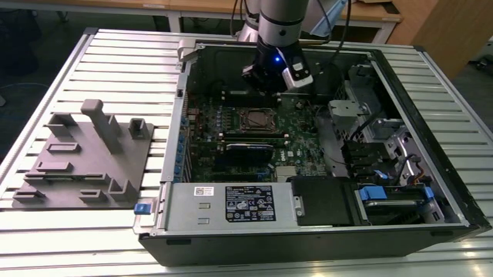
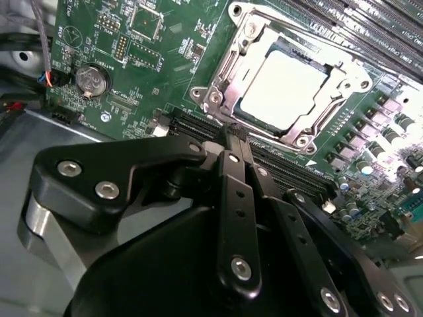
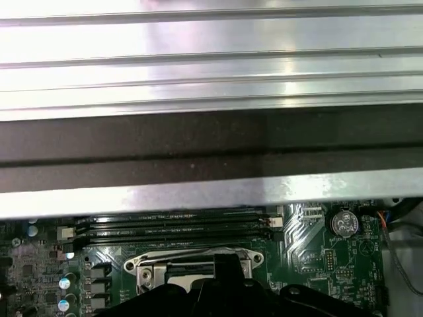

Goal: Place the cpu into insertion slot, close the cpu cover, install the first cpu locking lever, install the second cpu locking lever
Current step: 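Install the second cpu locking lever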

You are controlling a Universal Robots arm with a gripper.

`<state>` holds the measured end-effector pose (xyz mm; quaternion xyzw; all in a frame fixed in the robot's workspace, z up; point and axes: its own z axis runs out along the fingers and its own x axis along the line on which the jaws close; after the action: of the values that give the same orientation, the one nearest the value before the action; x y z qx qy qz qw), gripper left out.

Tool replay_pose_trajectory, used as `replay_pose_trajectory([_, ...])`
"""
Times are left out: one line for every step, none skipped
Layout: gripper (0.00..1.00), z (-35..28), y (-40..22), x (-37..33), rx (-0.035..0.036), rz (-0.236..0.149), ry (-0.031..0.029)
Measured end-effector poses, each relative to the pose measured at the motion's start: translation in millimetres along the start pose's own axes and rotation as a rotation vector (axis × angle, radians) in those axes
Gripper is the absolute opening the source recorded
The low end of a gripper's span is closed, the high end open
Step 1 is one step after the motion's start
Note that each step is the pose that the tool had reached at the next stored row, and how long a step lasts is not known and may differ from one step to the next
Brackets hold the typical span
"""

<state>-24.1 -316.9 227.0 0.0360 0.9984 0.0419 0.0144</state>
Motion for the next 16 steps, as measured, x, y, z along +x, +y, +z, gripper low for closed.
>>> replay_pose_trajectory([0.11, -0.1, -0.6, 0.0, 0.0003, 0.000, 0.0001])
replay_pose_trajectory([0.11, -0.1, -1.8, -0.1, 0.0001, 0.000, 0.0001])
replay_pose_trajectory([0.11, -0.2, -3.7, -0.3, 0.0001, 0.000, 0.0001])
replay_pose_trajectory([0.11, -0.3, -5.3, -0.4, 0.0001, 0.000, 0.0001])
replay_pose_trajectory([0.11, -0.4, -6.0, -0.5, 0.0002, 0.000, 0.0000])
replay_pose_trajectory([0.11, -0.3, -6.0, -0.5, 0.0001, 0.000, 0.0000])
replay_pose_trajectory([0.11, -0.4, -6.0, -0.4, 0.0002, 0.000, 0.0000])
replay_pose_trajectory([0.11, -0.4, -6.4, -0.5, 0.0002, 0.000, 0.0000])
replay_pose_trajectory([0.11, -0.5, -7.0, -0.5, 0.0002, 0.000, 0.0001])
replay_pose_trajectory([0.11, -0.5, -7.2, -0.5, 0.0002, 0.000, 0.0001])
replay_pose_trajectory([0.11, -0.5, -7.3, -0.6, 0.0003, 0.000, 0.0000])
replay_pose_trajectory([0.11, -0.5, -7.6, -0.6, 0.0002, 0.000, 0.0000])
replay_pose_trajectory([0.11, -0.5, -7.9, -0.6, 0.0001, 0.000, 0.0000])
replay_pose_trajectory([0.11, -0.6, -8.2, -0.6, 0.0003, 0.000, 0.0001])
replay_pose_trajectory([0.11, -0.6, -8.5, -0.7, 0.0003, 0.000, 0.0001])
replay_pose_trajectory([0.11, -0.6, -8.9, -0.7, 0.0003, 0.000, 0.0001])
